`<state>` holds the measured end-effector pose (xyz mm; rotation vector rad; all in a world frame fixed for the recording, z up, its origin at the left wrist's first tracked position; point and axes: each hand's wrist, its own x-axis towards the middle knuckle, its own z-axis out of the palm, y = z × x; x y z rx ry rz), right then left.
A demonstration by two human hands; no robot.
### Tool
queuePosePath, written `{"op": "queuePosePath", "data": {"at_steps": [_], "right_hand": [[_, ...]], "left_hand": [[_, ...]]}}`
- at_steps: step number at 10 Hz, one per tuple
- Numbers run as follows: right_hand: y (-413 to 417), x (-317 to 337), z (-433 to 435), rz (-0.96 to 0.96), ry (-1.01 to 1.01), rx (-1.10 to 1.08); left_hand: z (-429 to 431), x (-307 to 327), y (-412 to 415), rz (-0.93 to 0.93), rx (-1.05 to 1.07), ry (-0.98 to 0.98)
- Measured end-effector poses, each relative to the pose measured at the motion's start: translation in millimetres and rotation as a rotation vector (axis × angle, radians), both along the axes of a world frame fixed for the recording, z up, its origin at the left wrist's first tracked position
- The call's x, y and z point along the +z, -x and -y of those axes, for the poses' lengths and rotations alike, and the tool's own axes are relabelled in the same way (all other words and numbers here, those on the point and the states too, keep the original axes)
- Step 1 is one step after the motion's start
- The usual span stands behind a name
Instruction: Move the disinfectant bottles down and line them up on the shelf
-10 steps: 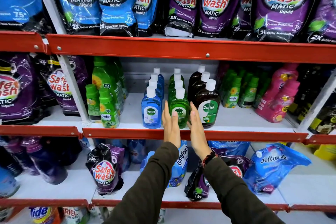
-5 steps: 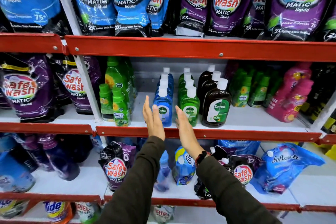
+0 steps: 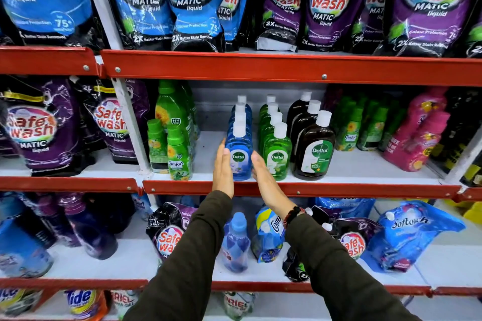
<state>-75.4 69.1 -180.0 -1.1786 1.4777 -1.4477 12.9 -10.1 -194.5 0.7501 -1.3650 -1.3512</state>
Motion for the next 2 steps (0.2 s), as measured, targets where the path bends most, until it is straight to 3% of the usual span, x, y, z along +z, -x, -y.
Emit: {"op": "queuePosePath", "data": {"at_steps": [2], "right_hand": [[4.4,-1.9,-11.2,0.029,0.049,-0.007]], "left_hand": [[-3.2,-2.6,1.4,-0.049,0.027,0.096]]}}
